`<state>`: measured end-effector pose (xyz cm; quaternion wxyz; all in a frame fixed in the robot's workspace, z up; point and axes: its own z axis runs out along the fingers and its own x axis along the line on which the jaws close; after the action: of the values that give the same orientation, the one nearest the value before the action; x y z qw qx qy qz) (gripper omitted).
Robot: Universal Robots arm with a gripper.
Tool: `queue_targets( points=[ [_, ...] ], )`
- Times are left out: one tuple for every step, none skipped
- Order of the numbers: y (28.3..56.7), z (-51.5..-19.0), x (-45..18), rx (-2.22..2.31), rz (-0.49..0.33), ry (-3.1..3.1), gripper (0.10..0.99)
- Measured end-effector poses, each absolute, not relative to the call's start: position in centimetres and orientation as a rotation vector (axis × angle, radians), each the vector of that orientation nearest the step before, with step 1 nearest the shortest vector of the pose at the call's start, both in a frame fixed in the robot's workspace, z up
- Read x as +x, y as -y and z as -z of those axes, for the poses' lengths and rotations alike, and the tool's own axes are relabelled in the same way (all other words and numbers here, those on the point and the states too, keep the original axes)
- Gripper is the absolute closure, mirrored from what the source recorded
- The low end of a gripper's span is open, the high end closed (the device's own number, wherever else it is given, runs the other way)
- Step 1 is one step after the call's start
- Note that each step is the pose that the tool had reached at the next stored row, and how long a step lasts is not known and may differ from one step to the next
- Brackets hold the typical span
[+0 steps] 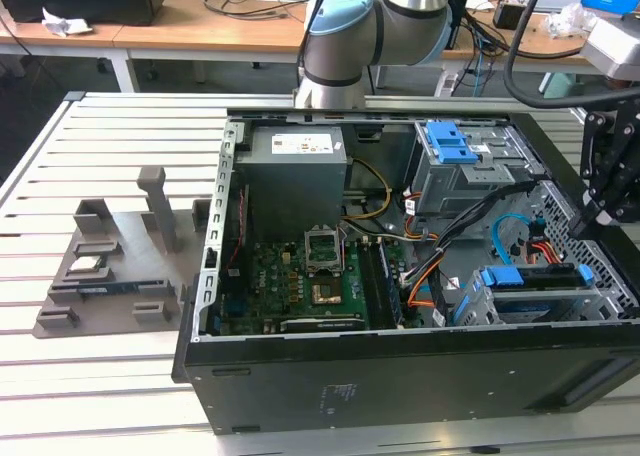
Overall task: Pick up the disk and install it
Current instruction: 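Insert the first disk wire, then insert the second disk wire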
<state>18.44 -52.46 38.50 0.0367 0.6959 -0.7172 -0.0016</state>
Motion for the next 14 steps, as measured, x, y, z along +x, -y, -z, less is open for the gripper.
queue_targets(
  points=[
    [52.46,-38.5,18.45,2.137,0.005,2.202,0.98],
    [52.46,-38.5,18.44,2.137,0.005,2.202,0.98],
    [52.46,-38.51,18.44,2.137,0.005,2.202,0.98],
    [52.46,-38.53,18.45,2.137,0.005,2.202,0.98],
    [52.46,-38.54,18.45,2.137,0.005,2.202,0.98],
    [52.46,-38.54,18.44,2.137,0.005,2.202,0.98],
    [52.46,-38.55,18.45,2.137,0.005,2.202,0.973],
    [52.46,-38.55,18.45,2.137,0.005,2.202,0.918],
    [52.46,-38.55,18.45,2.137,0.005,2.202,0.851],
    [52.46,-38.56,18.45,2.137,0.005,2.202,0.784],
    [52.38,-38.59,18.37,2.136,0.004,2.202,0.784],
    [52.28,-38.58,18.24,2.136,0.004,2.202,0.784],
    [52.08,-38.55,18.0,2.137,0.005,2.202,0.784],
    [51.93,-38.53,17.79,2.137,0.005,2.202,0.784]
  ],
)
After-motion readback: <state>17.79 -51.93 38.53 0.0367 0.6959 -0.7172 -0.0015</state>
